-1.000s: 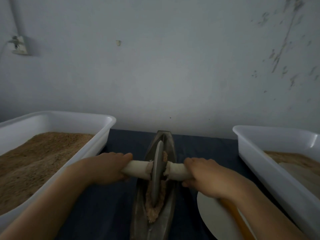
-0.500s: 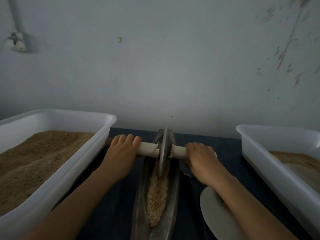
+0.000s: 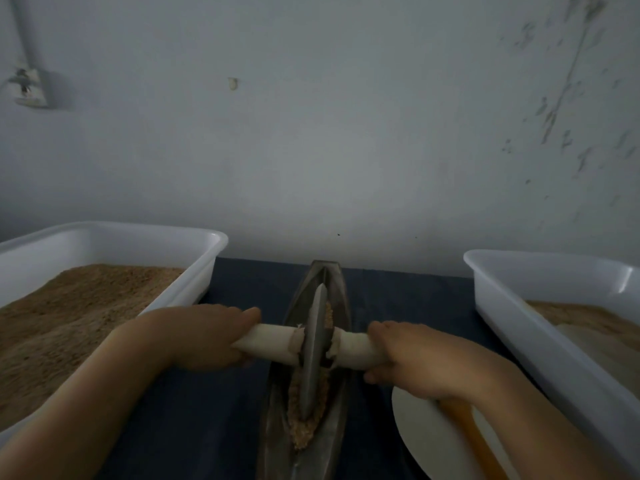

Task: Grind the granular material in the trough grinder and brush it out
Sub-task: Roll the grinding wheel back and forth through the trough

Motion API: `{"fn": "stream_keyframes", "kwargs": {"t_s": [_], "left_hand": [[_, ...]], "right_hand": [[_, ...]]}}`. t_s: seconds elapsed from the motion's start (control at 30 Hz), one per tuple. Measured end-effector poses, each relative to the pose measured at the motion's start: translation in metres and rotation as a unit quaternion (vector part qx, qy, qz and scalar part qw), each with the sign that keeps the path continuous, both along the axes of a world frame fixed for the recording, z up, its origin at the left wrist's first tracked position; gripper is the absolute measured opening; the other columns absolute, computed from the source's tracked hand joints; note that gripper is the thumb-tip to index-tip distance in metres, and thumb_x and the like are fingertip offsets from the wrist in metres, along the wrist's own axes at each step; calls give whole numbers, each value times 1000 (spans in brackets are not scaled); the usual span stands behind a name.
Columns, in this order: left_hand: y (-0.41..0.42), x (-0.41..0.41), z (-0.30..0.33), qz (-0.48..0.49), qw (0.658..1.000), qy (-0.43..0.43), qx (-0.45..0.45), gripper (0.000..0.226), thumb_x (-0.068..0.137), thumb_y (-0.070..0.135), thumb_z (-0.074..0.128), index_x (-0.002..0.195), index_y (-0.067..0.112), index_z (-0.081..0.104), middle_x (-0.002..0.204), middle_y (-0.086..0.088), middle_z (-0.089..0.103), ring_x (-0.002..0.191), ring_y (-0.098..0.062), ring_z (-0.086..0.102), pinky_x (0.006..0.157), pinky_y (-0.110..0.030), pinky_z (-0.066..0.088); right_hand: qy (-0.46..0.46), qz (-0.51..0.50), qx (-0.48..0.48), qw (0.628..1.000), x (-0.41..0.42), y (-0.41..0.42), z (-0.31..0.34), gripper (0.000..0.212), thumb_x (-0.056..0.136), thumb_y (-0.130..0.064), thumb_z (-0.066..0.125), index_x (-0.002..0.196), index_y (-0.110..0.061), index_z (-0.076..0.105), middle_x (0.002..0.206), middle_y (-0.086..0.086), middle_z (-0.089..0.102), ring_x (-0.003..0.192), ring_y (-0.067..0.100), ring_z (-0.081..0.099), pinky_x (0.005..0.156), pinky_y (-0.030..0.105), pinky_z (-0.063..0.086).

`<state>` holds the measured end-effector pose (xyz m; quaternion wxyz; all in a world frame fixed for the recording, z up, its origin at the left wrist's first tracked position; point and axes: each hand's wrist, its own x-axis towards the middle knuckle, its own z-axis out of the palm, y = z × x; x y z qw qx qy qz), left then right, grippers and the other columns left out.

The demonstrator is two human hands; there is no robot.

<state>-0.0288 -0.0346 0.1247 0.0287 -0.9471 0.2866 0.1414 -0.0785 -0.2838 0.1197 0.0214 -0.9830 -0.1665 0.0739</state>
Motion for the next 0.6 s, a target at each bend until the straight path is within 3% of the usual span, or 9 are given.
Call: {"fn": "stream_keyframes", "kwargs": {"t_s": [0.17,0.27,0.4,0.6], "left_hand": [[-1,9,-8,9,999,-9,-37,24,93,34,52,102,32,31,107,9,49,98,-6,49,91,-25,40],[-4,21,-21,26,991,-120,-54,25,93,36,51,112,27,37,118,5,51,103,-9,50,92,-25,41],[-13,38,-44,33,945,-318,-72,35,94,39,48,124,25,36,123,5,47,111,-12,47,96,-25,36],[-20,46,-59,59,924,-356,-126,37,94,39,48,127,26,38,125,6,45,113,-11,42,100,-24,29]], "right_hand": [[-76,-12,-17,997,14,3,-9,31,94,-35,50,118,-15,45,120,3,52,106,20,49,76,29,28],[-122,-24,-12,992,29,-1,-18,29,94,-33,49,118,-15,46,119,4,52,107,21,48,81,32,31],[-208,-43,-13,977,48,-7,-33,21,93,-25,49,112,-16,46,114,3,52,102,22,47,71,31,24],[-281,-45,-19,959,61,-8,-45,21,90,-23,52,110,-17,49,109,2,54,98,22,48,69,31,20]]}}
